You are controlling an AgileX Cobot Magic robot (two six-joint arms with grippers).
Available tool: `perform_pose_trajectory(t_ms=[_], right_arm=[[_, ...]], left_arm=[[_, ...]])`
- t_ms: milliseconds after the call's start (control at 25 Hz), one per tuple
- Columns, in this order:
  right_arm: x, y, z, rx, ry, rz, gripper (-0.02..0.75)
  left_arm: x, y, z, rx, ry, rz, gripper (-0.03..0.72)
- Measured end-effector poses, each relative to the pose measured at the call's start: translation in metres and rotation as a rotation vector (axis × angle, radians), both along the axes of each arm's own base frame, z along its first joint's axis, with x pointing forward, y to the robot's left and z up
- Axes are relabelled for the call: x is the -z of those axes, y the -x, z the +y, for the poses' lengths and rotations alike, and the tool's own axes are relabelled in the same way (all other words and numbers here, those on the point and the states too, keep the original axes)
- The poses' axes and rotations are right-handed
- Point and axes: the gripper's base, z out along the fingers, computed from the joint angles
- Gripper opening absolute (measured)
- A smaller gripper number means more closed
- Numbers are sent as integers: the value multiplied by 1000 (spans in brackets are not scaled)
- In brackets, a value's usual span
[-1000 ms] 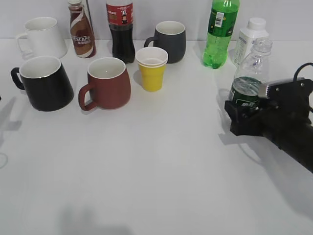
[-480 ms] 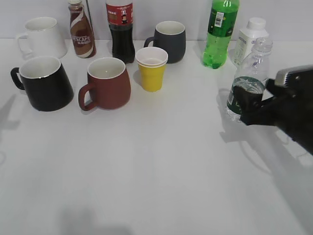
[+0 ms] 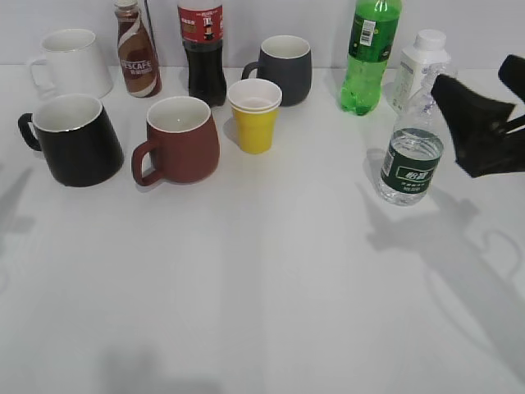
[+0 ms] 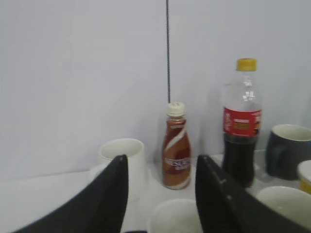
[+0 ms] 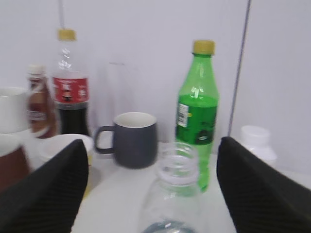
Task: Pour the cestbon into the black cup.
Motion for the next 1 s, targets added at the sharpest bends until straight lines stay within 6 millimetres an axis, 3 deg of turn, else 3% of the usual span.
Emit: perform_pose_trajectory(t_ms=[200, 400, 520, 720, 840, 1000], right_arm=[[-26, 32, -2, -79, 14, 266, 604], [-65, 70, -25, 84, 31, 380, 574], [-69, 97, -37, 143, 45, 494, 571], [-59, 139, -36, -29, 119, 687, 569], [-68, 156, -40, -75, 145, 720, 569], [-61, 172, -45, -102, 256, 843, 568]], left_arm=[[-31, 44, -8, 13, 28, 54, 346], [-69, 88, 0, -46, 66, 253, 346], [-85, 111, 4, -53, 100, 374, 346], [-69, 138, 8, -29, 5, 593, 347], [-63, 164, 14, -24, -40, 616, 348], [-51, 195, 22, -19, -71, 620, 348]])
